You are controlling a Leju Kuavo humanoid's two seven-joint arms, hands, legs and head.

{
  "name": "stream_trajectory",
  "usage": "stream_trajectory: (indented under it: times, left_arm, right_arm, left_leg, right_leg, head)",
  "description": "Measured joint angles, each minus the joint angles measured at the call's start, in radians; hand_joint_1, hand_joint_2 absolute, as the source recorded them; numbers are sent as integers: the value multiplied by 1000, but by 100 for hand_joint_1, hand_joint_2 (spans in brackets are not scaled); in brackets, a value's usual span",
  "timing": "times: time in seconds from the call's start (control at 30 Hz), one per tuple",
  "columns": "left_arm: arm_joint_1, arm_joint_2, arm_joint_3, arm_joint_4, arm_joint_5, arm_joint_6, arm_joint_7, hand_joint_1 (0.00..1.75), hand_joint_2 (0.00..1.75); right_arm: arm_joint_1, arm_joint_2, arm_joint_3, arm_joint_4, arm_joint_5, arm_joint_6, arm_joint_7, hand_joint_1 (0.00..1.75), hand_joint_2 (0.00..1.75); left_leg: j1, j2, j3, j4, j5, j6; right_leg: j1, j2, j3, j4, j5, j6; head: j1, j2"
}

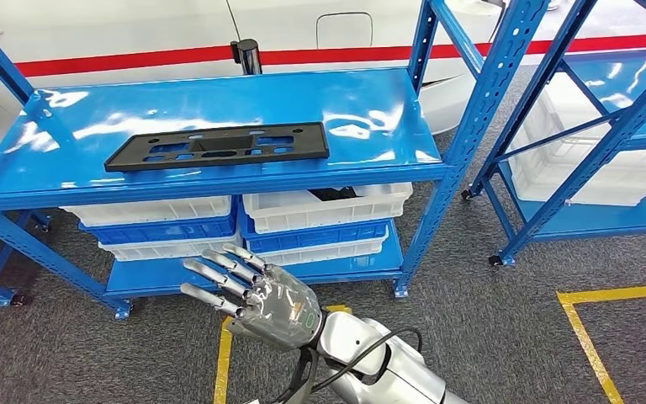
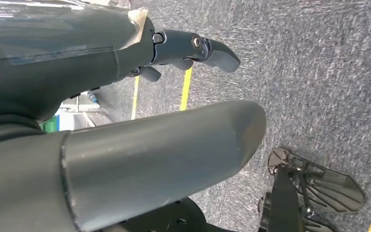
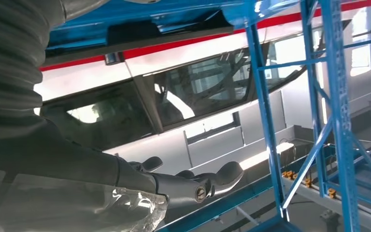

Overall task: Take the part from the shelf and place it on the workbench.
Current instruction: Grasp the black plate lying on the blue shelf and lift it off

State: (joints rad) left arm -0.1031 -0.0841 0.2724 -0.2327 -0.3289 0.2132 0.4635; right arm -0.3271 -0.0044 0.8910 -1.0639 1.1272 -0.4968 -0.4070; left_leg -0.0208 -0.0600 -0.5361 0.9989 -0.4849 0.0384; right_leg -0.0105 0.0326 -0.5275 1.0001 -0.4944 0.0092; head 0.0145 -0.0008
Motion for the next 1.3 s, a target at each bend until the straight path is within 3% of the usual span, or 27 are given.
stream_trajectory:
  times: [0.2,0.33,0.37,0.43,0.5,0.53,0.57,0.63,0.7,0.8,0.87,0.9,1.0,1.03,1.07,1.1,1.17,1.23,1.3]
  left_arm:
    - [0,4,0,0,4,9,0,0,0]
    - [-1,2,1,0,3,14,0,0,0]
    - [-1,2,1,0,3,14,0,0,0]
    - [0,2,2,0,2,14,0,0,0]
    - [0,2,2,0,2,14,0,0,0]
    - [1,2,2,1,2,14,0,0,0]
    - [1,2,2,1,2,14,0,0,0]
    - [1,2,3,1,2,14,0,0,0]
    - [1,2,4,1,2,15,0,0,0]
    - [1,2,4,2,0,22,0,0,0]
    - [2,2,4,4,-5,29,0,0,0]
    - [1,2,5,4,-7,31,0,0,0]
    - [2,1,5,5,-8,32,0,0,0]
    - [3,1,5,5,-8,32,0,0,0]
    - [4,1,6,5,-8,32,0,0,0]
    - [4,2,7,5,-8,32,0,0,0]
    - [3,2,10,5,-8,32,0,0,0]
    - [0,1,11,5,-8,32,0,0,0]
    - [-1,-2,12,5,-8,32,0,0,0]
  right_arm:
    - [-15,13,17,22,-36,1,-19,0,175]
    - [-29,28,22,36,-99,-1,-40,0,175]
    - [-33,30,22,38,-107,-2,-41,0,175]
    - [-37,33,24,43,-113,-3,-42,0,175]
    - [-36,33,25,51,-114,-3,-42,0,87]
    - [-36,32,26,54,-116,-5,-42,0,44]
    - [-36,33,26,57,-120,-7,-43,0,0]
    - [-36,33,27,61,-128,-15,-44,0,0]
    - [-35,35,27,64,-137,-24,-48,0,0]
    - [-34,38,28,64,-150,-28,-57,0,0]
    - [-34,41,28,64,-155,-28,-60,0,0]
    - [-34,43,28,64,-157,-29,-61,0,0]
    - [-28,45,28,65,-156,-33,-61,0,0]
    - [-26,45,28,65,-153,-34,-61,0,0]
    - [-24,45,29,65,-151,-35,-61,0,0]
    - [-24,46,29,65,-149,-36,-61,0,0]
    - [-24,48,30,65,-146,-38,-61,0,0]
    - [-24,49,30,65,-142,-41,-60,0,87]
    - [-23,48,31,65,-139,-46,-59,0,175]
  left_leg:
    - [0,0,-7,8,-1,3]
    - [6,5,-3,-8,9,20]
    - [10,8,1,-17,15,24]
    - [13,13,4,-24,19,29]
    - [12,17,2,-23,19,28]
    - [13,18,3,-23,17,27]
    - [14,17,4,-22,16,25]
    - [15,15,8,-18,9,16]
    - [13,11,6,-10,0,5]
    - [15,10,2,-5,-7,-8]
    - [19,22,-10,19,-24,-21]
    - [22,32,-29,58,-45,-28]
    - [32,52,-137,251,-116,-44]
    - [35,54,-162,284,-115,-47]
    - [38,56,-167,278,-96,-48]
    - [41,57,-153,235,-60,-49]
    - [42,67,-93,96,9,-48]
    - [39,73,-54,14,33,-45]
    - [34,69,-50,6,33,-41]
  right_leg:
    - [-1,0,-2,0,3,5]
    - [2,-2,-11,5,0,16]
    - [4,-6,-26,33,-13,16]
    - [3,-15,-88,151,-60,11]
    - [1,-18,-158,274,-93,12]
    - [-1,-19,-172,290,-88,18]
    - [-3,-20,-166,265,-67,28]
    - [-7,-19,-109,127,-2,45]
    - [-7,-17,-61,21,38,42]
    - [-2,-16,-52,4,43,20]
    - [-6,-18,-47,0,42,8]
    - [-9,-20,-44,-1,42,2]
    - [-8,-26,-41,-1,38,-7]
    - [-8,-28,-41,-1,37,-7]
    - [-8,-28,-40,-1,36,-8]
    - [-9,-29,-38,-1,35,-7]
    - [-7,-29,-34,-1,33,-4]
    - [1,-29,-36,1,28,3]
    - [6,-31,-39,2,26,2]
  head:
    - [0,0]
    - [1,0]
    - [2,0]
    - [3,0]
    - [4,0]
    - [4,0]
    - [4,0]
    - [4,0]
    - [4,0]
    - [3,0]
    - [2,0]
    - [1,0]
    - [-2,0]
    - [-2,0]
    - [-2,0]
    - [-2,0]
    - [-2,0]
    - [-1,0]
    - [0,0]
